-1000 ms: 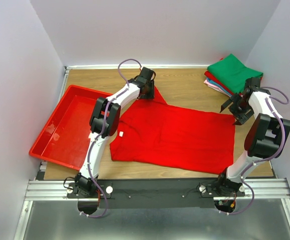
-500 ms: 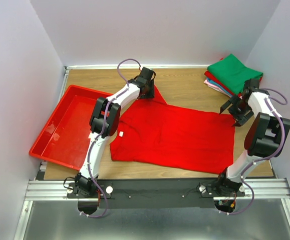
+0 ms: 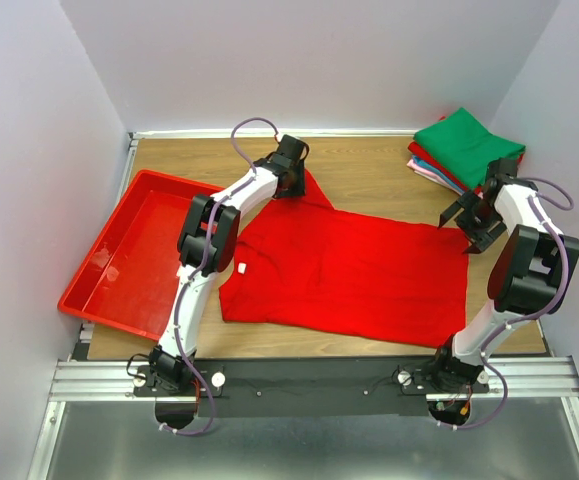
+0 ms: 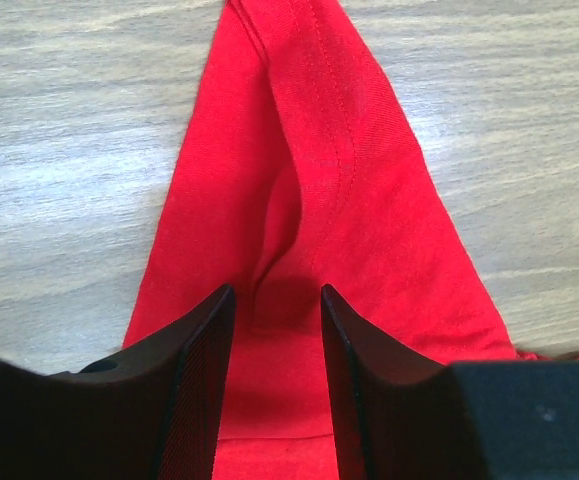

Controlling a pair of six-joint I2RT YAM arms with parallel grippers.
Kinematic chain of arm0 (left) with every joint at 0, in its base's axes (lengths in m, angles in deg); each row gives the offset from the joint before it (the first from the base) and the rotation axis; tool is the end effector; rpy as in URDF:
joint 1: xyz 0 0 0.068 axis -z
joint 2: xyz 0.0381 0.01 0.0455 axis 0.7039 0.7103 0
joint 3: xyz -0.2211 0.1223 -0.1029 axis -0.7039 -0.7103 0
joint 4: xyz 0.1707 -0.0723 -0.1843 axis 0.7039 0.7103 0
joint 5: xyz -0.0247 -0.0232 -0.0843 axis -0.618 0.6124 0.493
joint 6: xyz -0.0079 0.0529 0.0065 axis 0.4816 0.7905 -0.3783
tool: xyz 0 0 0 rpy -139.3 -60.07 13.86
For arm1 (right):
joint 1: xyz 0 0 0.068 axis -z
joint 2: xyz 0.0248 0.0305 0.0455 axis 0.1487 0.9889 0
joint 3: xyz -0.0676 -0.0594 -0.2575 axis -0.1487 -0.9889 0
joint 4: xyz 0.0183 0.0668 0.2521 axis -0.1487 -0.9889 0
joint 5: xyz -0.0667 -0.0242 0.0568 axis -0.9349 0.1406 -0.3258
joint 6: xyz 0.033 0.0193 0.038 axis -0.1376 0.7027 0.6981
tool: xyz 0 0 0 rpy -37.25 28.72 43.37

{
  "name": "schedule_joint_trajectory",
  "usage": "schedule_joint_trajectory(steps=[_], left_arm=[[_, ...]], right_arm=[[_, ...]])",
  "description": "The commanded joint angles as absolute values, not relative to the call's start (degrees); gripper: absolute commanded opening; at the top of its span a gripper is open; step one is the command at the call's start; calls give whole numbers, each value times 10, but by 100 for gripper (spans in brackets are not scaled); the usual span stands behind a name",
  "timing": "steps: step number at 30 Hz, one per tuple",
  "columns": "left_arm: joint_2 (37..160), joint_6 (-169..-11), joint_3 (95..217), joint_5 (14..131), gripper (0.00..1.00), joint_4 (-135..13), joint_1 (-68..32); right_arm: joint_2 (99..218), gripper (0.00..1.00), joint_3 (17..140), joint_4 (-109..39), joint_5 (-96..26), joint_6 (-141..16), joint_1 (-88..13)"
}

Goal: Fold and stack the t-shirts
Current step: Fold the tshirt

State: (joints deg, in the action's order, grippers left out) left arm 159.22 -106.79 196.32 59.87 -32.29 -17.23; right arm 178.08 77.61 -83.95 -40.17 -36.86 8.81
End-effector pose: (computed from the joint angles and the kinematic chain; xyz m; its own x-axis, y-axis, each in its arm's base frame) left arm 0.4708 -0.2421 0.1688 -0.7975 -0.1192 -0.5914 0.0434 0.9664 -0.2534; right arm 0.3281 -0.1011 0.2129 -0.6257 0.7559 -0.1926 0.7383 0.6535 0.1668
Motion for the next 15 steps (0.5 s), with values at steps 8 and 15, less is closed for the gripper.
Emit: schedule_joint_trajectory(steps=[8, 15], left_arm=[[1587, -1071, 1963, 591, 45, -325, -174], [1590, -1065, 1964, 604, 29, -326, -173]], right_arm=[[1794, 95, 765, -835, -393, -376, 95], [1796, 95, 761, -834, -393, -375, 99]])
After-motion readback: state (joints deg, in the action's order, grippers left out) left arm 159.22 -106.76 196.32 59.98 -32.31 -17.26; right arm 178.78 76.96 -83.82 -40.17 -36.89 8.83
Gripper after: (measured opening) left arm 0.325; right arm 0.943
